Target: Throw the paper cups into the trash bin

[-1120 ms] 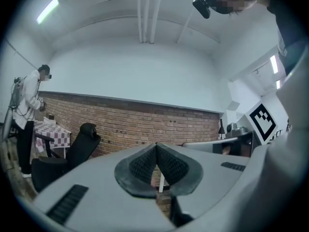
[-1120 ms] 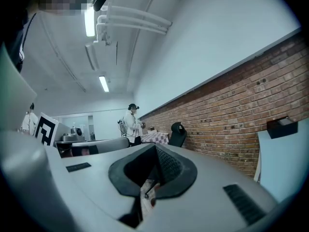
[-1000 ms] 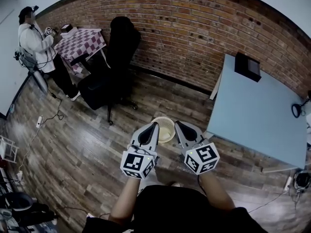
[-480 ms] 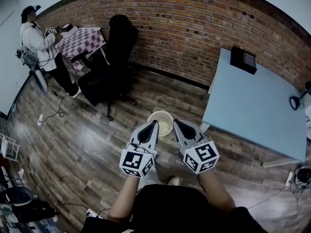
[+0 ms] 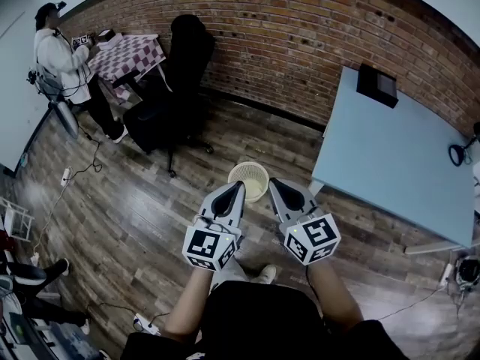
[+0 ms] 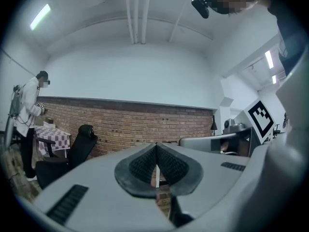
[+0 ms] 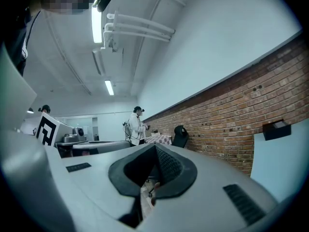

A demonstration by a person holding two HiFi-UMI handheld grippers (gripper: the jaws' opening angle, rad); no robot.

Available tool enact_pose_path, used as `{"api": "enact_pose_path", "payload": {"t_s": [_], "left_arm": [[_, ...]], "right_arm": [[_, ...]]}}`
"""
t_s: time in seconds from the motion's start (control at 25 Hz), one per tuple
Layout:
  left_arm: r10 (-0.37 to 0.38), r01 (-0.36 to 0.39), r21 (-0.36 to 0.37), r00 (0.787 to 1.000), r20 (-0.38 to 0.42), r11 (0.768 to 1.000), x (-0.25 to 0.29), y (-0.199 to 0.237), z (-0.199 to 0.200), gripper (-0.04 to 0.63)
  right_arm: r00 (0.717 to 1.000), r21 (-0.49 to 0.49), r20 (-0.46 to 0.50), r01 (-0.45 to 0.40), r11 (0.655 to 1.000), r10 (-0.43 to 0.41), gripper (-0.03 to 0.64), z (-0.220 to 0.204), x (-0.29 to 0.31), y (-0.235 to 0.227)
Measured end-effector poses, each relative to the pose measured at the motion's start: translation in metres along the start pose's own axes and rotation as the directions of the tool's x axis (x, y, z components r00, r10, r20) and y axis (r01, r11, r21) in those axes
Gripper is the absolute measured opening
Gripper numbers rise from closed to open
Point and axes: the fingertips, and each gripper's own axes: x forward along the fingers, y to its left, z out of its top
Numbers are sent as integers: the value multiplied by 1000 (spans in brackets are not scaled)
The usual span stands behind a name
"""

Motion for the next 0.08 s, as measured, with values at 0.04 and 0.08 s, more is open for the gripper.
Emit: {"api": "enact_pose_path", "payload": {"t_s": [0.04, 0.08], "left_arm": [[-3, 3, 3, 1000, -2, 1000, -1, -2, 0, 3], [-5, 5, 5, 1000, -5, 1000, -2, -4, 0, 3]], "right_arm": [[1000, 2, 1, 1, 1000, -1, 3, 0, -2, 0], [1000, 4, 3, 2, 1000, -2, 3, 0, -4, 0]]}}
